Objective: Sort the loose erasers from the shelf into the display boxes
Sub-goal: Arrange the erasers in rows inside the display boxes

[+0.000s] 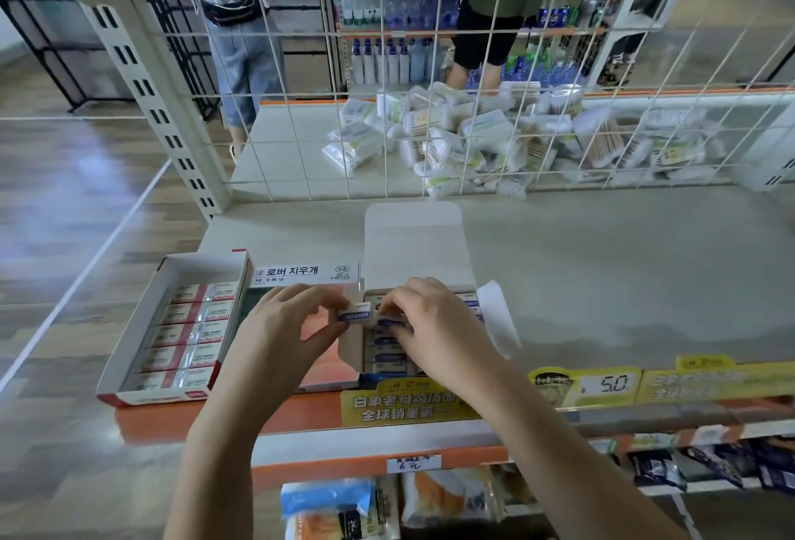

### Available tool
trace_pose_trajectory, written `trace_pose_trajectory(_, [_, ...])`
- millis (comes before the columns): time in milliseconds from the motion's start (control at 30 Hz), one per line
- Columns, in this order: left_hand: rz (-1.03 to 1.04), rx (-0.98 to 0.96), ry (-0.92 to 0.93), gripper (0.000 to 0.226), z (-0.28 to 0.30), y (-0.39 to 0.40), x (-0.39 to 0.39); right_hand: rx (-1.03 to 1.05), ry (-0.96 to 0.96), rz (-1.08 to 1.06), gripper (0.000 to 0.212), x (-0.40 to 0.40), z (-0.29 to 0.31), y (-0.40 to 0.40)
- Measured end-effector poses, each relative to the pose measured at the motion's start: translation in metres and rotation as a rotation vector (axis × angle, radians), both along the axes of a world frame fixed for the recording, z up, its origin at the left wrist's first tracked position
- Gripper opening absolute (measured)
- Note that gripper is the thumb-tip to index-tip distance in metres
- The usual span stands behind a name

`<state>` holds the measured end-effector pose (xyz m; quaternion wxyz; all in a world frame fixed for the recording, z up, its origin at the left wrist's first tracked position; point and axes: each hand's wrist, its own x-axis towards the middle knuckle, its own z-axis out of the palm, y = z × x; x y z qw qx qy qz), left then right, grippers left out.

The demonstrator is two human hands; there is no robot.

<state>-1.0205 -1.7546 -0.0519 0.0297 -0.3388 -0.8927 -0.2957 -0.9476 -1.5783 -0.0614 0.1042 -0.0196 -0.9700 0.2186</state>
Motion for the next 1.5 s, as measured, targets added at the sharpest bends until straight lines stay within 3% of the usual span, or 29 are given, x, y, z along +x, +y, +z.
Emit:
trace_pose_trajectory(367, [0.004, -0.024, 0.029, 0.022, 0.002, -0.001, 0.003, 0.013, 0.04, -0.032, 0.011, -0.003, -0.005, -0.002])
trace_pose_trajectory(800, [-0.115, -0.144, 0.314, 0.025, 0.013, 0.036, 0.017, 0.082, 0.05, -0.179, 0.024, 0.02, 0.025, 0.039])
trace_pose_trajectory(1100, [-0.026, -0.24, 0.273, 0.025, -0.004, 0.04, 0.019, 0.079, -0.039, -0.327, 0.029, 0.035, 0.019, 0.061])
trace_pose_trajectory(1500, [0.056, -0.295, 0.172, 0.019, -0.005, 0.043, 0.024, 0.05, -0.092, -0.328, 0.026, 0.034, 0.014, 0.064])
